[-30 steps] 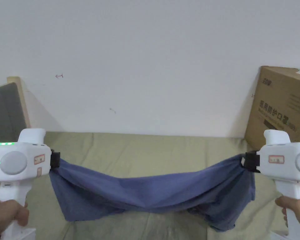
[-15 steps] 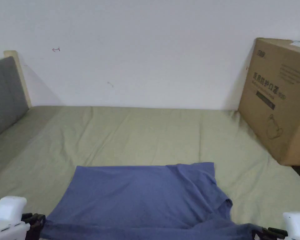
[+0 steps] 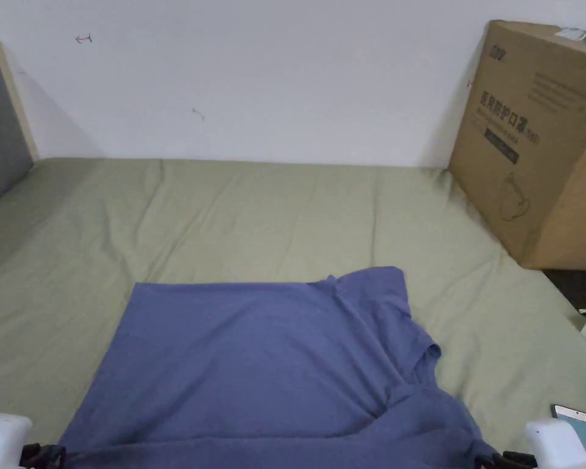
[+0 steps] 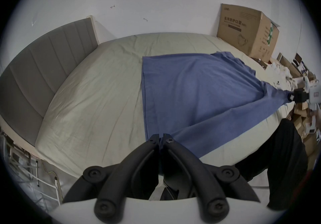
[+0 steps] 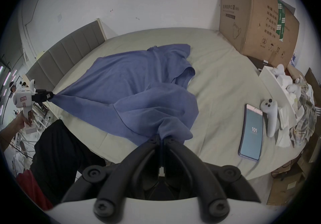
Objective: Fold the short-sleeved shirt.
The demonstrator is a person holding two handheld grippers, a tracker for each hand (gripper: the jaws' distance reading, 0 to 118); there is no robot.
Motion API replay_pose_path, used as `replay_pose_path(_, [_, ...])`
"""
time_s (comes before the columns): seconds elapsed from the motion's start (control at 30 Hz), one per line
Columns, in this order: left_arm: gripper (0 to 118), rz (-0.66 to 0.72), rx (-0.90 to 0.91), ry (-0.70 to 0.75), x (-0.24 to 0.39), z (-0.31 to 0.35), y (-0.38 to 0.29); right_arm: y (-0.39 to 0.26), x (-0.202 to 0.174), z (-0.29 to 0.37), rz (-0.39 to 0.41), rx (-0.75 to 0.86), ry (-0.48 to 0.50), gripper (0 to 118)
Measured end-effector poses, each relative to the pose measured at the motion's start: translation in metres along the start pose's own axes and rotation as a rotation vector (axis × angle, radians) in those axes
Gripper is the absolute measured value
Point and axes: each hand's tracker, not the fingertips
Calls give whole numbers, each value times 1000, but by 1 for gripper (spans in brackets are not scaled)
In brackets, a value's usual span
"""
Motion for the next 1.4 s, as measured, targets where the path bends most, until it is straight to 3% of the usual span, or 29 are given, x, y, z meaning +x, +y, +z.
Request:
replay_pose_path(0.1, [2,-15,-24,1,-1,-3,-9,-9,0,-10,6,-32,-17,2])
replay_pose_path(0.2, [2,-18,-47,6,-16,-17,-21,-18,4,-18,-38,-79,-13,2])
replay_pose_path(0.37, [2,78,-97,-3,-30,-34,-29,-35,12,-30,-96,-89,-24,2])
replay_pose_path(0.4, [9,134,-109,-13,-34,-36,-28,-34,13,-34,-104,-99,-41,4])
replay_pose_path(0.43, [27,198,-117,-13,-30,-34,-27,-32,14,-37,-119,-138,-86,16])
replay_pose_path(0.5, [82,345,-102,-73,-36,-28,-22,-27,15,-32,-132,-145,-102,63])
replay_pose_path(0.6, [82,445,51,-152,-52,3,-6,-9,12,13,-139,49,-127,63])
replay_pose_path(0.77, [82,172,404,8,-11,91,21,15,-27,110,-99,456,-111,64])
replay_pose_path(0.87, [79,33,576,6,43,141,26,14,-49,137,-92,551,-61,63])
replay_pose_path(0.9, [61,15,607,3,53,149,24,12,-54,140,-85,533,-41,54])
replay_pose_path(0.93, [30,5,611,0,65,155,22,9,-59,142,-97,518,-19,23])
replay_pose_path(0.97, [0,0,604,-1,71,156,22,5,-63,142,-110,518,4,0])
replay_pose_path(1.03, [0,19,580,0,79,149,25,-3,-67,135,-131,492,-44,0])
replay_pose_path(1.07, [0,45,567,-77,79,146,27,-6,-62,130,-145,443,36,0])
replay_pose_path(1.1, [0,52,557,-108,78,148,22,-9,-60,126,-163,430,51,0])
replay_pose_path(1.17, [0,31,555,-53,81,143,22,-6,-58,118,-172,421,-3,0])
replay_pose_path(1.3, [0,22,544,-50,78,149,9,1,-40,92,-207,285,-16,0])
replay_pose_path(1.33, [0,27,543,-56,76,147,6,5,-34,76,-213,206,-59,2])
replay_pose_path(1.37, [0,31,535,-53,76,149,1,7,-27,56,-216,121,-112,21])
replay_pose_path(1.4, [0,33,522,-51,76,148,-2,10,-22,38,-208,47,-142,68])
